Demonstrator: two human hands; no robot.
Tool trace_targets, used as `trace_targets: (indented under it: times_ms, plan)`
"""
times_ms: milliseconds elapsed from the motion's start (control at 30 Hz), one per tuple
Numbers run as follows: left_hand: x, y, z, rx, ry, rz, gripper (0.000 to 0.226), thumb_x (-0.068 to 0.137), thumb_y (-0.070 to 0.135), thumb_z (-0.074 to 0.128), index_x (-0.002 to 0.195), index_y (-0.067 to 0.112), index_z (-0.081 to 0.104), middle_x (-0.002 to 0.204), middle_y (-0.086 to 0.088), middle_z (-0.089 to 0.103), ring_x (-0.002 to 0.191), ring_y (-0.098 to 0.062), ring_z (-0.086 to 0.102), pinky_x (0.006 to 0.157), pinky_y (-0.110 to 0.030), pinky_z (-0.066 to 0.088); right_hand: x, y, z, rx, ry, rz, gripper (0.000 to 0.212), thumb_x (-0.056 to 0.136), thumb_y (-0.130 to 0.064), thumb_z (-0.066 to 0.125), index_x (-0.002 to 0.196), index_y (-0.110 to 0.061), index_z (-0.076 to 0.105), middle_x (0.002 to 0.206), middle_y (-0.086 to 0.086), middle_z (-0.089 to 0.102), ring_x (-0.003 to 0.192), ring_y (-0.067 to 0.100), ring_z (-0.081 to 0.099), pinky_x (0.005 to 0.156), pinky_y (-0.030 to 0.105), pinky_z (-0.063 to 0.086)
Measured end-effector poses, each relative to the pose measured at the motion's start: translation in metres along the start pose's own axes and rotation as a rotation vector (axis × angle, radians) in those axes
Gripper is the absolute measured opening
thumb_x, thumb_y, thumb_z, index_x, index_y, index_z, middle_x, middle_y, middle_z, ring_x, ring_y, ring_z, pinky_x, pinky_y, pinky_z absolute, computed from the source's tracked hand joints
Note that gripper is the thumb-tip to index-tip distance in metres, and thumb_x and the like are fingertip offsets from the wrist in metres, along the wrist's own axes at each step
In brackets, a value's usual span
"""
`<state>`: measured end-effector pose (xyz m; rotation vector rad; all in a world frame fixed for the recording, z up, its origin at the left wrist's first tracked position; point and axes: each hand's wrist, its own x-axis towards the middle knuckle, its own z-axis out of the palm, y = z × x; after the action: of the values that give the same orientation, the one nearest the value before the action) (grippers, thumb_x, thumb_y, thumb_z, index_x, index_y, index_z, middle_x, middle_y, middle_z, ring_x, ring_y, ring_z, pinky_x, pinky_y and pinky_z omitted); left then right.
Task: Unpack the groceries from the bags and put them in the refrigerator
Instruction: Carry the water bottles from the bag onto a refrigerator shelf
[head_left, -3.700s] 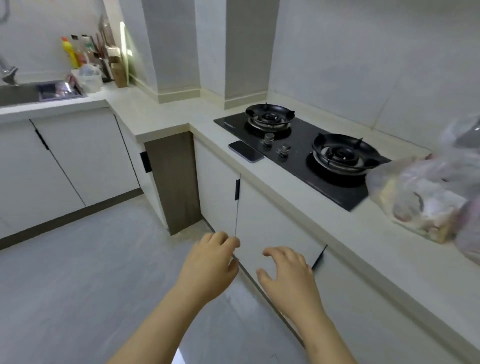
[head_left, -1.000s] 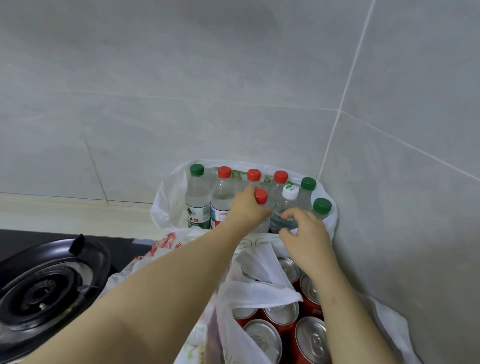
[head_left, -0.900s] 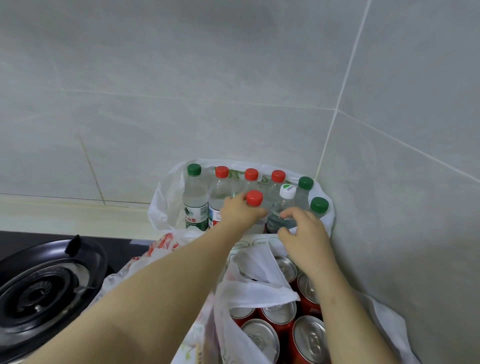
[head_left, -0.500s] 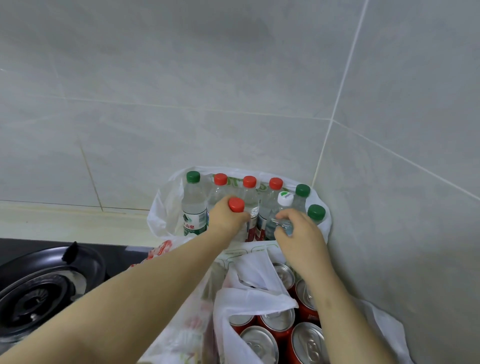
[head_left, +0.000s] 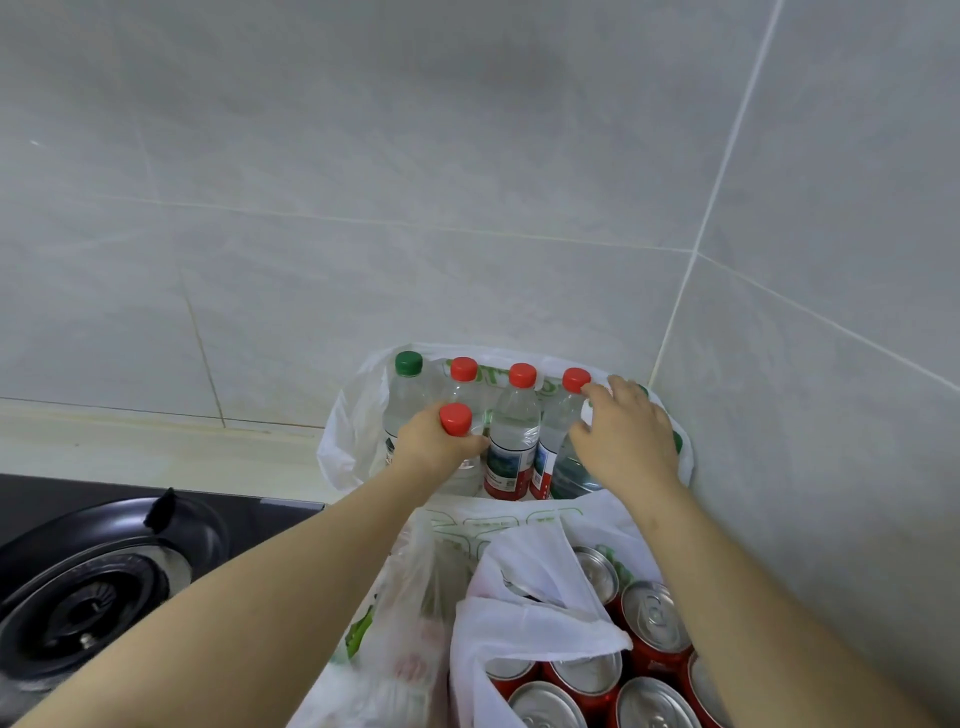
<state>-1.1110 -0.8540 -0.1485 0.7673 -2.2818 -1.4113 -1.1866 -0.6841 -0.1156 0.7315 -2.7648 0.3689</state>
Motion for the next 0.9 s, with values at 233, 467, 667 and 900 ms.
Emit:
trace_targets:
  times_ms: [233, 467, 667, 900]
  plan:
    - [0.001, -0.009, -0.001, -0.075, -0.064, -0.020, 0.017, 0.080, 0.017, 0.068, 0.074, 0.013, 0.053, 0.066, 0.003, 0.052, 0.067, -0.014, 0.050, 0.060, -0.021, 0.040, 0.006, -0.005, 0.010, -0.088, -0.059, -0.048, 0.042, 0.094, -0.013, 0.039, 0.135, -0.008, 0.037, 0.139, 0.009, 0.044, 0.125, 0.027, 0.041, 0.103, 0.035, 0.032]
    - [0.000, -0.011, -0.001, -0.076, -0.094, -0.008, 0.014, 0.080, 0.016, 0.068, 0.075, 0.013, 0.055, 0.066, 0.003, 0.052, 0.065, -0.012, 0.049, 0.059, -0.021, 0.040, -0.021, -0.021, 0.018, 0.625, -0.196, -0.023, 0.049, 0.085, -0.028, 0.066, 0.130, -0.024, 0.047, 0.116, -0.006, 0.057, 0.100, 0.011, 0.052, 0.080, 0.023, 0.039]
    - [-0.001, -0.015, -0.004, -0.146, -0.158, -0.059, 0.026, 0.079, 0.019, 0.070, 0.062, 0.024, 0.049, 0.065, 0.007, 0.051, 0.065, -0.011, 0.048, 0.058, -0.023, 0.037, -0.023, -0.032, 0.040, 0.839, -0.409, 0.098, 0.034, 0.076, -0.028, 0.072, 0.107, -0.024, 0.058, 0.104, -0.005, 0.063, 0.088, 0.007, 0.057, 0.070, 0.021, 0.045]
    - [-0.002, -0.019, -0.009, -0.133, -0.195, -0.055, 0.015, 0.074, 0.015, 0.072, 0.071, 0.014, 0.057, 0.075, -0.002, 0.060, 0.078, -0.019, 0.055, 0.072, -0.026, 0.045, -0.015, -0.040, 0.042, 0.809, -0.347, 0.125, 0.027, 0.077, -0.024, 0.072, 0.096, -0.026, 0.054, 0.088, -0.011, 0.059, 0.083, 0.009, 0.055, 0.064, 0.021, 0.041]
